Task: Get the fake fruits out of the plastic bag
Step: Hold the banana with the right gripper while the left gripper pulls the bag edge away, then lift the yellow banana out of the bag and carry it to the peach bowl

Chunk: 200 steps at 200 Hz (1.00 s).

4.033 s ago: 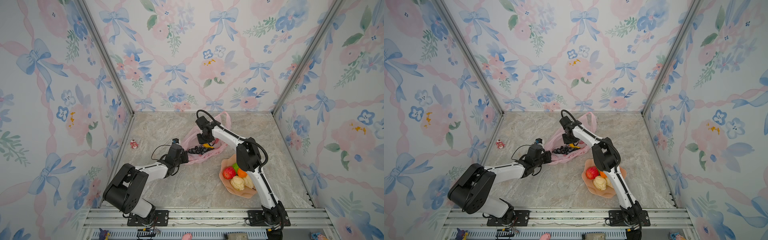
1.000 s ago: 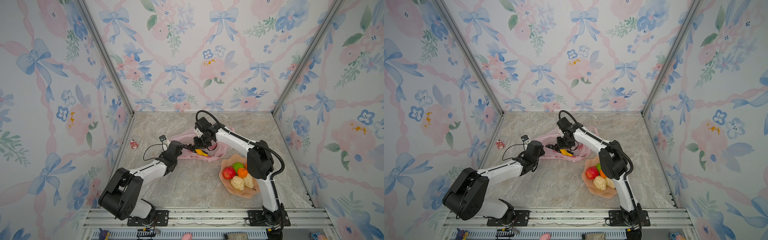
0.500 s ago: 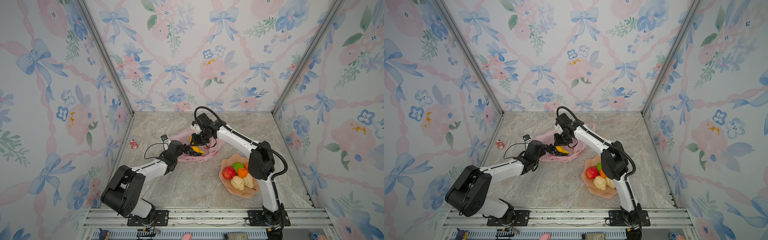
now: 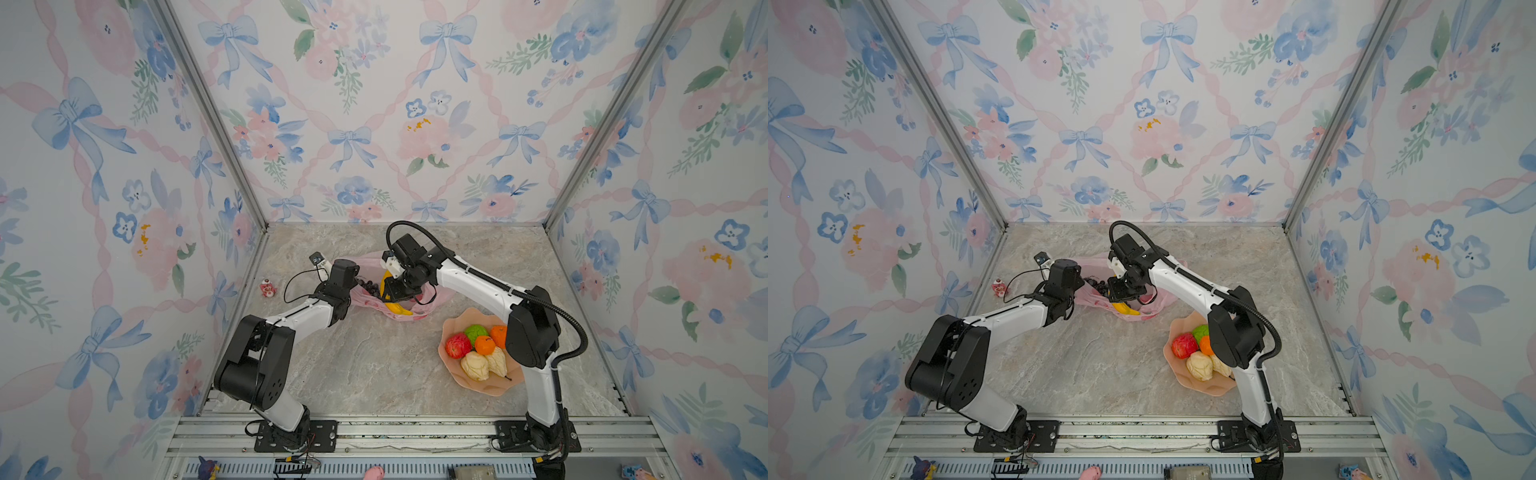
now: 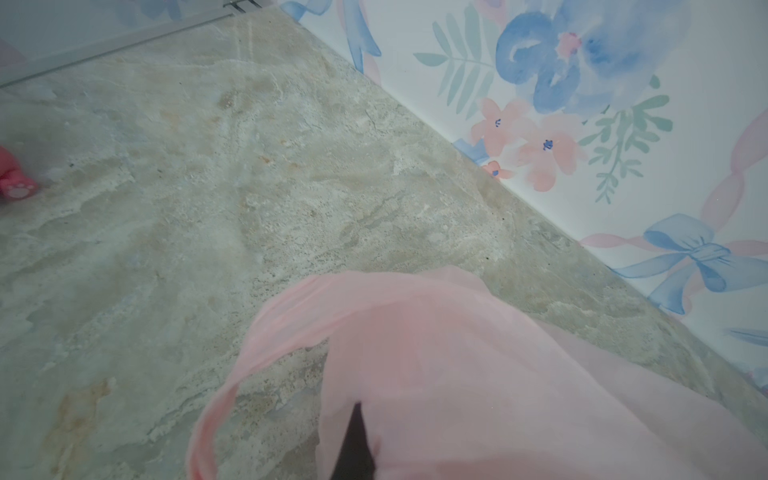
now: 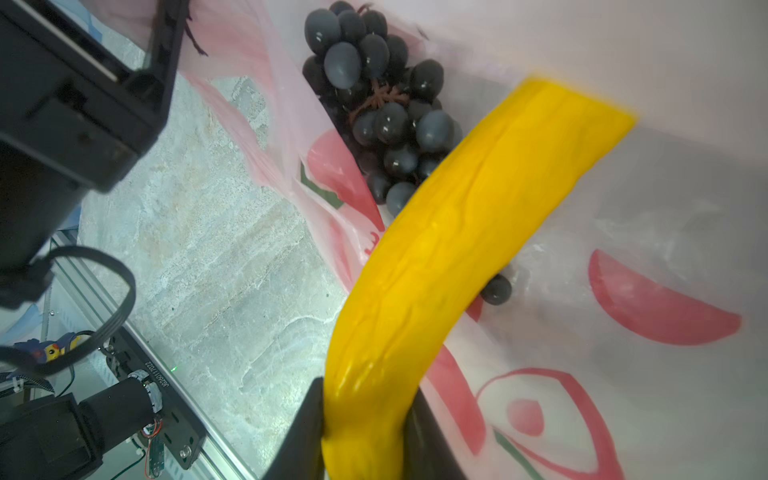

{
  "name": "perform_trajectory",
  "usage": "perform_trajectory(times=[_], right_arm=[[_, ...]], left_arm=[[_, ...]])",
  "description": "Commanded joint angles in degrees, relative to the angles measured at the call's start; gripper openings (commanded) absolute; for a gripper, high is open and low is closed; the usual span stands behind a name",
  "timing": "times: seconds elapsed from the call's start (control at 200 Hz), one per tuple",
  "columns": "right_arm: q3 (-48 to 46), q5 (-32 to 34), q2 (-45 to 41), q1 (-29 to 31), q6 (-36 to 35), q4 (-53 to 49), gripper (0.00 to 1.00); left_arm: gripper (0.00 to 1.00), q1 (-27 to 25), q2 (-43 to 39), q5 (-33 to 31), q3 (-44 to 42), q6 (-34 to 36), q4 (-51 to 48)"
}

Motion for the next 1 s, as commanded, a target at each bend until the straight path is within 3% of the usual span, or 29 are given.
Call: perform_trajectory(times=[0.0, 0.5, 0.685, 0.81, 0.995], right_arm=[[-2.31, -0.3, -4.5, -1.53, -1.71, 1.5, 0.16], [-8.41, -5.23, -9.65, -3.36, -3.42, 9.34, 0.15], [-11.08, -4.57, -12.16, -5.85, -0.5, 12.58, 0.12], [-16.02, -2.51, -16.57, -8.76, 3.97, 16.06, 0.12], [-22.82, 9.14, -22.82, -11.54, 11.47, 13.41, 0.13]], left_arm=[[0.0, 1.8, 0.56, -3.85, -0.14, -0.7, -1.86], [0.0, 6.9, 1.07, -2.17, -1.16, -0.61, -1.99], [0.0, 7.06, -0.02, -2.51, -1.79, -1.3, -3.61], [0.0, 7.12, -1.61, -3.05, -3.5, -1.65, -3.76], [0.0, 7.27, -3.8, -3.22, -7.17, -1.56, -3.69]])
